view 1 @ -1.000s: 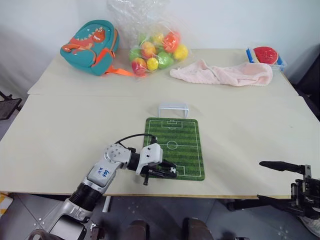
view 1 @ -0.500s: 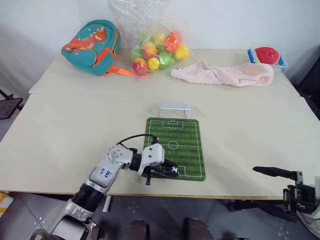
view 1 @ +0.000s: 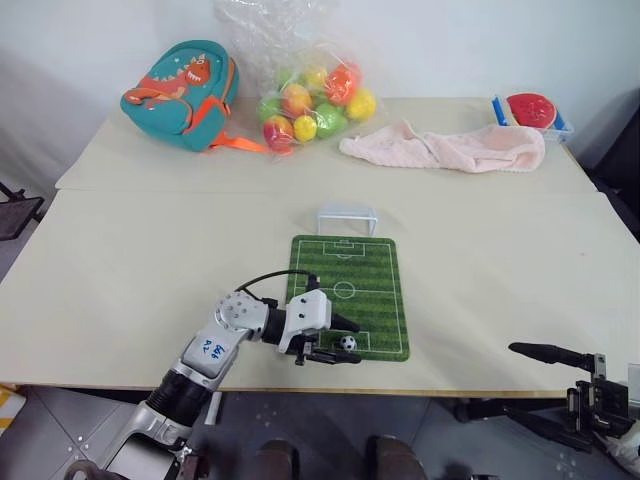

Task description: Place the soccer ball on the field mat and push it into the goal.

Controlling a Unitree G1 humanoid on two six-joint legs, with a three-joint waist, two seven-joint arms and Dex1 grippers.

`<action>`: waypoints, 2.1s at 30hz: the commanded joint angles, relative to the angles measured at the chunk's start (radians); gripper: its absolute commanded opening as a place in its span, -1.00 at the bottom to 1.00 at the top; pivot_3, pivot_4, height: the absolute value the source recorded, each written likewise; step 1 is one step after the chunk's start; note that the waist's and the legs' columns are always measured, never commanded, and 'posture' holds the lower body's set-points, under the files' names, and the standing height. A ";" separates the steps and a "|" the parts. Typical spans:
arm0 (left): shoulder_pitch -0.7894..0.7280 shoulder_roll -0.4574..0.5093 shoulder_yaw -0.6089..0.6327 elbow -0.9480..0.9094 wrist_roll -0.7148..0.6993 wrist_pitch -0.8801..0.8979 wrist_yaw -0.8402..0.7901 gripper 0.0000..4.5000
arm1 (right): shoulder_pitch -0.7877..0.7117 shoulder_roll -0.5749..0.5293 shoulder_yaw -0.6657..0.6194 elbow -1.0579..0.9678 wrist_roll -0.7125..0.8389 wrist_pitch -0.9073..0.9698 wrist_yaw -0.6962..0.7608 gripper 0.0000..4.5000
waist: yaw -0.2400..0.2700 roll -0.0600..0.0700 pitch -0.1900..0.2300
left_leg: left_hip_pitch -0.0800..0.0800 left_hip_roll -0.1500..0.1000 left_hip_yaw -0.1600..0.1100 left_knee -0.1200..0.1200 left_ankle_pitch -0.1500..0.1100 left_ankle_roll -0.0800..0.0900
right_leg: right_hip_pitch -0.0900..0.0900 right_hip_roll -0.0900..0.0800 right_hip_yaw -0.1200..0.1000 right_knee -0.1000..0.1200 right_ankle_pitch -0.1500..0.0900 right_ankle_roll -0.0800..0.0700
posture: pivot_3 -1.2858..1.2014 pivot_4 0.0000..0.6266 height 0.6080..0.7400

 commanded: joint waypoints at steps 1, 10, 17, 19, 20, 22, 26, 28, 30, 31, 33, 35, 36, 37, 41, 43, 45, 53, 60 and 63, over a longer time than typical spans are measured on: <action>-0.002 -0.022 0.078 -0.054 -0.103 -0.036 -0.015 0.12 | 0.014 -0.020 0.024 0.020 0.026 -0.035 0.066 1.00 | 0.000 0.000 0.000 | 0.000 0.000 0.000 0.000 0.000 0.000 | 0.000 0.000 0.000 0.000 0.000 0.000 | 0.03 -0.52 1.00; -0.016 0.047 0.254 -0.121 -0.312 -0.029 -0.127 0.12 | -0.013 -0.046 0.058 0.057 0.034 -0.050 0.066 1.00 | -0.002 0.000 0.000 | 0.000 0.000 0.000 0.002 0.000 0.000 | 0.000 0.000 0.000 0.000 0.000 0.000 | 0.03 -0.52 1.00; 0.204 0.248 0.289 -0.226 -0.303 -0.032 -0.209 -0.63 | -0.100 -0.020 0.053 0.089 0.034 -0.077 0.066 1.00 | -0.017 0.002 0.000 | 0.001 0.001 -0.002 0.002 0.000 0.000 | 0.000 -0.001 0.001 0.001 0.000 0.000 | 0.03 -0.52 1.00; 0.267 0.256 0.281 -0.270 -0.291 -0.028 -0.187 -0.91 | -0.104 -0.016 0.045 0.094 0.039 -0.070 0.066 1.00 | -0.007 0.002 0.000 | 0.001 0.001 -0.004 0.002 -0.001 0.000 | 0.001 -0.001 0.001 0.001 0.000 0.000 | 0.03 -0.52 1.00; 0.304 0.250 0.273 -0.297 -0.280 -0.026 -0.161 -0.99 | -0.109 -0.017 0.045 0.107 0.047 -0.074 0.066 1.00 | -0.002 0.002 0.000 | 0.001 0.001 -0.004 0.002 -0.001 0.000 | 0.000 -0.001 0.001 0.000 0.000 0.000 | 0.03 -0.52 1.00; 0.360 0.242 0.256 -0.345 -0.269 -0.018 -0.125 -0.99 | -0.119 -0.018 0.047 0.132 0.055 -0.090 0.066 1.00 | 0.002 0.002 0.000 | 0.000 0.001 -0.004 0.002 -0.001 0.000 | 0.000 -0.001 0.001 0.000 0.000 0.000 | 0.03 -0.52 1.00; 0.401 0.211 0.203 -0.395 -0.211 0.010 -0.024 -0.99 | -0.134 -0.042 0.082 0.177 0.072 -0.125 0.066 1.00 | 0.001 0.002 0.000 | 0.000 0.000 -0.004 0.002 -0.001 0.001 | 0.001 -0.001 0.002 -0.001 0.000 0.000 | 0.03 -0.52 1.00; 0.413 0.198 0.151 -0.420 -0.178 0.055 0.026 -0.99 | -0.142 -0.075 0.128 0.212 0.090 -0.146 0.066 1.00 | -0.001 0.003 0.000 | 0.001 0.000 -0.003 0.002 -0.001 0.000 | 0.001 -0.001 0.002 -0.001 0.000 0.000 | 0.03 -0.52 1.00; 0.415 0.200 0.115 -0.431 -0.148 0.064 0.040 -0.99 | -0.155 -0.102 0.166 0.248 0.098 -0.192 0.066 1.00 | -0.003 0.003 0.000 | 0.001 0.000 -0.003 0.002 -0.001 0.001 | 0.001 -0.001 0.003 -0.001 0.000 0.000 | 0.03 -0.52 1.00; 0.415 0.198 0.097 -0.433 -0.136 0.071 0.049 -0.99 | -0.165 -0.116 0.183 0.272 0.097 -0.223 0.066 1.00 | -0.004 0.004 0.000 | 0.002 0.000 -0.003 0.002 -0.001 0.001 | 0.001 -0.001 0.003 0.000 0.000 0.000 | 0.03 -0.52 1.00; 0.415 0.191 0.065 -0.434 -0.111 0.093 0.076 -0.99 | -0.175 -0.137 0.204 0.314 0.113 -0.242 0.066 1.00 | -0.005 0.005 -0.001 | 0.002 0.001 -0.002 0.002 -0.001 0.001 | 0.001 -0.001 0.003 0.000 0.000 0.000 | 0.03 -0.52 1.00; 0.413 0.169 0.045 -0.432 -0.097 0.112 0.113 -0.99 | -0.166 -0.165 0.238 0.332 0.127 -0.267 0.066 1.00 | -0.003 0.006 -0.001 | 0.002 0.001 -0.001 0.002 -0.001 0.001 | 0.001 -0.001 0.003 0.000 0.000 0.000 | 0.03 -0.52 1.00; 0.409 0.158 0.041 -0.428 -0.089 0.116 0.131 -0.99 | -0.164 -0.173 0.250 0.336 0.135 -0.276 0.066 1.00 | -0.003 0.006 -0.001 | 0.002 0.000 -0.001 0.002 -0.001 0.001 | 0.001 -0.001 0.003 0.000 0.000 0.000 | 0.03 -0.52 1.00; 0.405 0.146 0.041 -0.424 -0.082 0.113 0.149 -0.99 | -0.164 -0.178 0.258 0.340 0.145 -0.282 0.066 1.00 | -0.002 0.006 -0.001 | 0.001 0.000 -0.002 0.002 -0.001 0.001 | 0.001 -0.001 0.003 0.000 0.000 0.000 | 0.03 -0.52 1.00; 0.368 0.103 0.041 -0.382 -0.067 0.129 0.199 -0.99 | -0.160 -0.191 0.283 0.339 0.178 -0.293 0.066 1.00 | 0.000 0.006 -0.001 | 0.001 0.000 -0.002 0.003 -0.001 0.001 | 0.001 -0.001 0.002 0.000 0.000 0.000 | 0.03 -0.52 1.00; 0.352 0.091 0.037 -0.364 -0.061 0.130 0.209 -0.99 | -0.149 -0.195 0.291 0.329 0.188 -0.297 0.066 1.00 | 0.000 0.006 -0.001 | 0.001 0.000 -0.002 0.003 -0.001 0.001 | 0.001 -0.001 0.002 0.000 0.000 0.000 | 0.03 -0.52 1.00; 0.333 0.083 0.034 -0.346 -0.060 0.128 0.212 -0.99 | -0.138 -0.191 0.294 0.313 0.194 -0.298 0.066 1.00 | 0.000 0.006 -0.001 | 0.001 0.000 -0.002 0.002 -0.001 0.001 | 0.001 -0.001 0.002 0.000 0.000 0.000 | 0.03 -0.52 1.00; 0.135 -0.007 0.032 -0.148 -0.014 0.079 0.249 -0.99 | -0.124 -0.067 0.223 0.264 0.177 -0.283 0.045 1.00 | 0.000 0.006 -0.001 | 0.001 0.000 -0.002 0.005 -0.001 0.001 | 0.002 -0.001 0.002 0.000 0.001 0.001 | 0.03 -0.52 1.00; 0.000 -0.114 0.117 -0.012 -0.023 -0.023 0.323 -0.99 | -0.216 0.137 0.086 0.195 0.069 -0.291 -0.248 1.00 | -0.002 0.006 -0.001 | 0.000 0.000 -0.002 0.007 -0.001 0.001 | 0.000 -0.001 0.002 0.001 0.001 0.002 | 0.03 -0.52 1.00; 0.006 -0.103 0.163 -0.017 -0.028 -0.055 0.330 -0.99 | -0.217 0.164 0.075 0.169 0.033 -0.291 -0.230 1.00 | -0.001 0.006 -0.001 | 0.000 0.000 -0.001 0.007 -0.001 0.000 | 0.000 -0.001 0.002 0.002 0.001 0.002 | 0.03 -0.52 1.00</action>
